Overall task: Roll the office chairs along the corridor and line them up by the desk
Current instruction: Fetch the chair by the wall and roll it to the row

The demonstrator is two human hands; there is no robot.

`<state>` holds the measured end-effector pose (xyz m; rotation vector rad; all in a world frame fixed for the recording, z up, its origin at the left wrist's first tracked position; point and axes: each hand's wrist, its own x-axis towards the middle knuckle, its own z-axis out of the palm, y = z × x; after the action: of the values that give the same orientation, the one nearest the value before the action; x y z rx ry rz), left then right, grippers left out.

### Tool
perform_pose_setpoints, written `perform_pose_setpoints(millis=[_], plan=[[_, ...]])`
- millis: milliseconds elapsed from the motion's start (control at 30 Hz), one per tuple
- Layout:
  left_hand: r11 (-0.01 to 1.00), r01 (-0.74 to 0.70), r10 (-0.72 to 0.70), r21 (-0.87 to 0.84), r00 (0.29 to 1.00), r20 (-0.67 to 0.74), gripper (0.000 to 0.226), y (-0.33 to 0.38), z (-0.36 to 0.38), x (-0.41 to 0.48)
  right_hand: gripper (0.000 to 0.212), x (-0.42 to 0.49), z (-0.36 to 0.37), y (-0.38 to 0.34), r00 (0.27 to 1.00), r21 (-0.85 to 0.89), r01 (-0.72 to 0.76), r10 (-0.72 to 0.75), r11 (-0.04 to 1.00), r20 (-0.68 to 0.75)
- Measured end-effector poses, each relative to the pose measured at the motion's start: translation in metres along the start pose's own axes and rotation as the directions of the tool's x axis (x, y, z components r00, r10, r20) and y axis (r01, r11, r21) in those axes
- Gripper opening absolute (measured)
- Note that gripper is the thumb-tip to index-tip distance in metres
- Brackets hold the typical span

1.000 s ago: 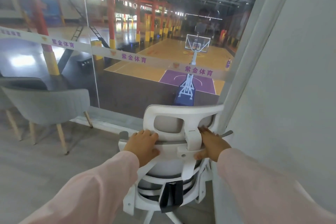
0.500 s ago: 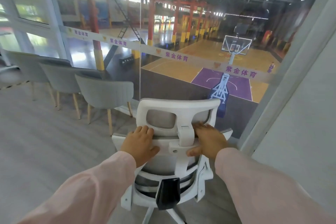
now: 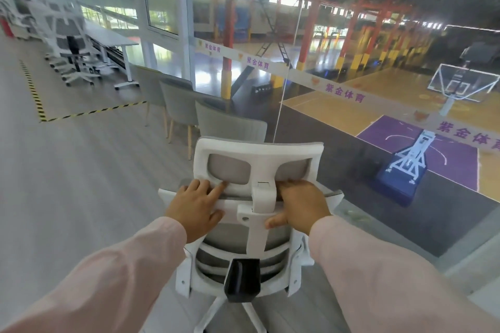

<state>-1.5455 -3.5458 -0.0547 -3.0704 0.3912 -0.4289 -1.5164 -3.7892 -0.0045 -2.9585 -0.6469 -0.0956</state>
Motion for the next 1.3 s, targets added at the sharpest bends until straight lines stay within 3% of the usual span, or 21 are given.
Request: perform_pose_setpoints(millis=[167, 367, 567, 800, 1300], plan=[[0.988, 0.150, -0.150, 0.032, 0.989, -0.019, 0.066, -0.025, 0.006, 0.009, 0.095, 0.055, 0.015, 0.009, 0.988, 0.065, 0.155, -0.156, 0.986, 0.015], [0.945, 0.326, -0.328, 0.038, 0.939, 0.105, 0.071, -0.052, 0.007, 0.030, 0.097, 0.132, 0.037, 0.015, 0.935, 0.005, 0.352, -0.352, 0.936, 0.029], [0.881, 0.471, -0.472, 0.038, 0.874, 0.116, 0.069, -0.086, 0.015, 0.052, 0.098, 0.199, 0.051, -0.002, 0.899, 0.019, 0.430, -0.430, 0.903, 0.085], [0.852, 0.523, -0.523, 0.041, 0.841, 0.139, 0.069, -0.154, 0.020, 0.081, 0.096, 0.275, 0.055, -0.037, 0.883, 0.058, 0.449, -0.453, 0.892, 0.123], [0.860, 0.504, -0.510, 0.078, 0.850, 0.131, 0.069, -0.366, 0.052, 0.153, 0.101, 0.469, 0.080, -0.157, 0.896, 0.009, 0.426, -0.424, 0.904, 0.132]])
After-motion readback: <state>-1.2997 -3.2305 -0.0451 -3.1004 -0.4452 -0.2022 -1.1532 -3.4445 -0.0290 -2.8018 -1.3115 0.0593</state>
